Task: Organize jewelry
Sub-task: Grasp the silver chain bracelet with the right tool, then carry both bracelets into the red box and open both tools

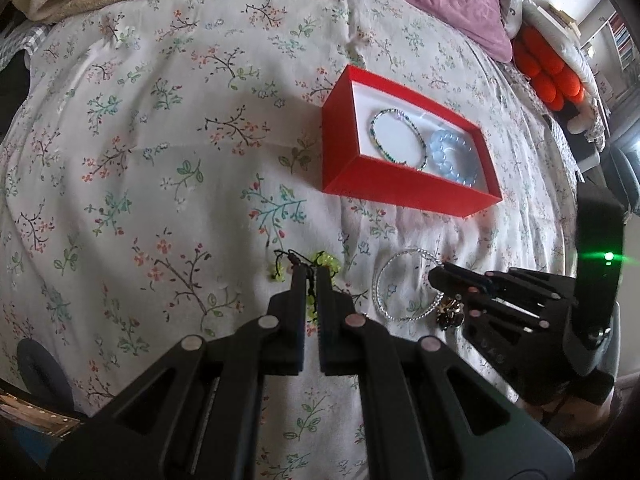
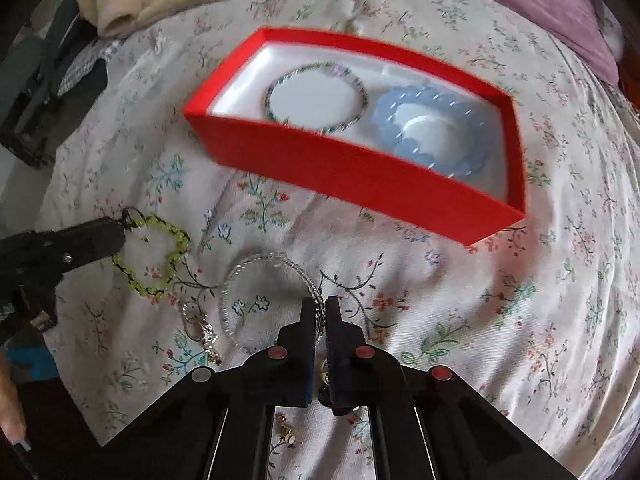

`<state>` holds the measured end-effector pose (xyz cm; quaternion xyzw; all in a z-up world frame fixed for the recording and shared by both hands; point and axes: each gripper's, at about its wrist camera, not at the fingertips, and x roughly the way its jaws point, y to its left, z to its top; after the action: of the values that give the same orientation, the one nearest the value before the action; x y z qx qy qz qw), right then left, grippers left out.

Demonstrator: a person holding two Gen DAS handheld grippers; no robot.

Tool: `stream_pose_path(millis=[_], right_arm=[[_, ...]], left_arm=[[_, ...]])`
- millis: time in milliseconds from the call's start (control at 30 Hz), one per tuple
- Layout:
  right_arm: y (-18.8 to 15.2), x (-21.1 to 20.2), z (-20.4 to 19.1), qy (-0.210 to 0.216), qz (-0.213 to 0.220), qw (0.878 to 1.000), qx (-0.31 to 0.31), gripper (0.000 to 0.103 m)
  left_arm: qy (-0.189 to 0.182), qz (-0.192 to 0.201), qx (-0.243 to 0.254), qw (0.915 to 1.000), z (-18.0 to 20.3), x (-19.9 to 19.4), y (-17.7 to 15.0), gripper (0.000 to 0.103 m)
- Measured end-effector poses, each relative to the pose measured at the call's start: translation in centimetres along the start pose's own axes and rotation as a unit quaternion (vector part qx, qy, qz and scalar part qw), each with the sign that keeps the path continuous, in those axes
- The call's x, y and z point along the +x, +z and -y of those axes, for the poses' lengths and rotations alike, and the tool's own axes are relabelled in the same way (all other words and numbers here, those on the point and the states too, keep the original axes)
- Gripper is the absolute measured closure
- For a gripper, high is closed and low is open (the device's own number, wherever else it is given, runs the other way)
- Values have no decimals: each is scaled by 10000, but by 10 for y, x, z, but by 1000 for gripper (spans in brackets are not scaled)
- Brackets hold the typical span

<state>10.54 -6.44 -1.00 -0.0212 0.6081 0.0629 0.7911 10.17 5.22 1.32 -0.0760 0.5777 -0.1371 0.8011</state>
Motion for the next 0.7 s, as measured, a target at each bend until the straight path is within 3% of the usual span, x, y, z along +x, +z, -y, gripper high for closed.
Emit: stream_pose_path(millis=[467,700], right_arm=[[-17,-56,16,157,606,9979,175,99],[-16,-75,17,176,885,9955,284,99]], left_arm=[[-116,495,-18,9987,7,-23,4,97],[-503,778,27,9957,19,-35,8,97]])
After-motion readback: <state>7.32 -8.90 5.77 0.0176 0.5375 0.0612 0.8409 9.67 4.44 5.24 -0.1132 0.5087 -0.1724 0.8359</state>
